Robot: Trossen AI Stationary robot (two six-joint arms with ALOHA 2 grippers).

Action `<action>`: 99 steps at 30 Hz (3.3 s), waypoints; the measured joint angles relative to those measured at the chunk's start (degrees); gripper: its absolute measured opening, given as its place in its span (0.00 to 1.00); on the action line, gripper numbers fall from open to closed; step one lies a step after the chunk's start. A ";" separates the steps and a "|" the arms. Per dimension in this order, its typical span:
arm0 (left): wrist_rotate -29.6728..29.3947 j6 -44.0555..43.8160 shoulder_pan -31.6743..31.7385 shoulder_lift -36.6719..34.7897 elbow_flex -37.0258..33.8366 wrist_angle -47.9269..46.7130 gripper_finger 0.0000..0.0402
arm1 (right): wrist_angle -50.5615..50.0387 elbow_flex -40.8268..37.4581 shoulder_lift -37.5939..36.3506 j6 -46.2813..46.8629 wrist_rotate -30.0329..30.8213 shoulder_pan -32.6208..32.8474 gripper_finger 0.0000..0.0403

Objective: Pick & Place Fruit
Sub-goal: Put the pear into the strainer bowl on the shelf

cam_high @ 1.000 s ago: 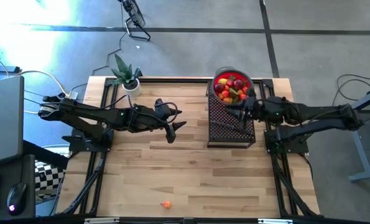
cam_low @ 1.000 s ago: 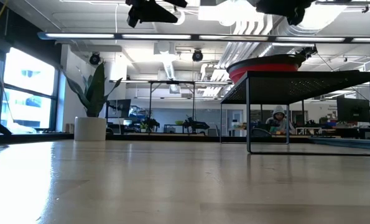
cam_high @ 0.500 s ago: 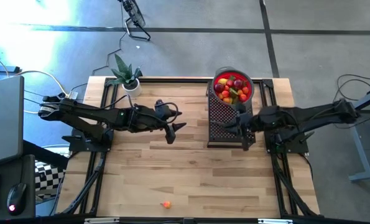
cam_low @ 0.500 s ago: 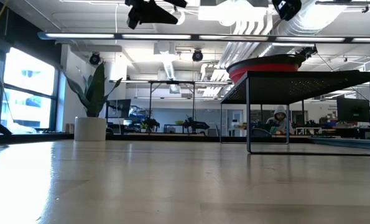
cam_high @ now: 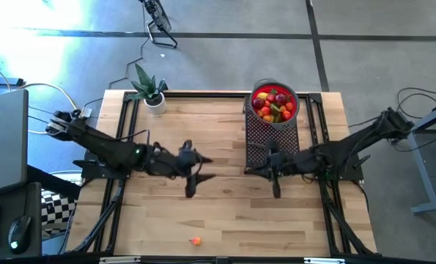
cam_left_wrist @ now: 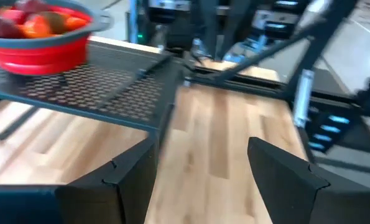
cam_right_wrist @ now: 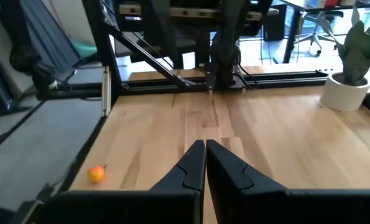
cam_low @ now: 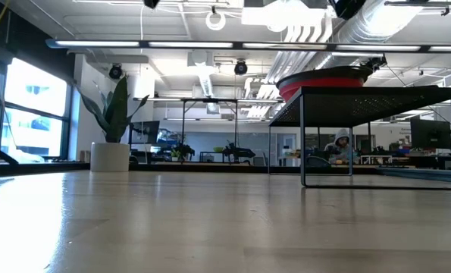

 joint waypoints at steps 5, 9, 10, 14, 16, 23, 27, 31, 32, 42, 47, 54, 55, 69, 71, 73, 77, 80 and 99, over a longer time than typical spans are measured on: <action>-0.07 -0.54 -4.87 0.63 0.02 -0.76 0.61 | 7.36 0.00 4.59 2.62 5.85 6.43 0.02; -0.04 -1.44 -8.68 0.68 0.04 -0.63 0.61 | 14.54 0.00 8.52 2.96 7.53 11.81 0.02; -0.02 -1.73 -9.57 0.69 0.04 -0.64 0.61 | 16.45 0.00 9.42 2.84 8.33 13.12 0.02; -1.02 -0.86 -13.44 0.70 0.04 2.15 0.61 | 21.97 0.00 12.78 2.71 14.48 17.74 0.01; -2.53 0.24 -15.48 0.72 0.04 3.98 0.61 | 24.23 0.00 14.33 2.69 17.34 19.32 0.01; -6.75 0.96 -21.56 4.06 0.04 6.81 0.61 | 32.18 0.00 18.96 2.69 20.18 22.02 0.01; -6.75 -0.91 -24.23 6.78 0.04 6.62 0.61 | 34.05 0.00 20.06 2.69 20.38 22.83 0.01; -6.75 -3.41 -26.09 8.71 0.04 6.56 0.61 | 34.72 0.00 20.07 2.94 20.48 23.25 0.01; -6.76 -3.95 -26.46 9.01 0.04 6.57 0.61 | 34.70 0.00 20.07 2.95 20.49 23.25 0.01; -3.57 -5.53 -27.97 10.03 0.04 6.49 0.61 | 34.70 0.00 20.07 3.06 20.48 23.21 0.01; -2.97 -5.53 -28.02 9.99 0.04 6.03 0.61 | 34.68 0.00 20.07 2.74 20.48 23.21 0.01; -3.02 -5.53 -27.99 9.99 0.02 6.12 0.61 | 34.66 0.00 20.07 2.66 20.46 23.21 0.01; -3.02 -5.53 -28.00 9.99 0.02 6.12 0.61 | 34.68 0.00 20.07 2.66 20.48 23.21 0.01; -3.15 -5.53 -27.97 9.94 0.02 6.35 0.61 | 34.64 0.00 20.07 2.62 20.43 23.21 0.01; -3.15 -5.53 -27.97 9.94 0.02 6.21 0.61 | 34.64 0.00 20.07 2.63 20.43 23.21 0.01; -3.13 -5.53 -27.97 9.94 0.02 6.21 0.61 | 34.64 0.00 20.07 2.62 20.43 23.21 0.01; -2.53 -5.53 -27.97 9.94 0.02 6.24 0.61 | 34.65 0.00 20.07 1.79 20.43 23.21 0.01; -2.53 -5.53 -27.97 9.92 0.02 6.54 0.61 | 34.64 0.00 20.07 1.13 20.43 23.21 0.01; -2.57 -5.30 -27.95 9.92 -0.02 11.04 0.61 | 34.64 0.00 20.05 1.13 20.39 23.21 0.01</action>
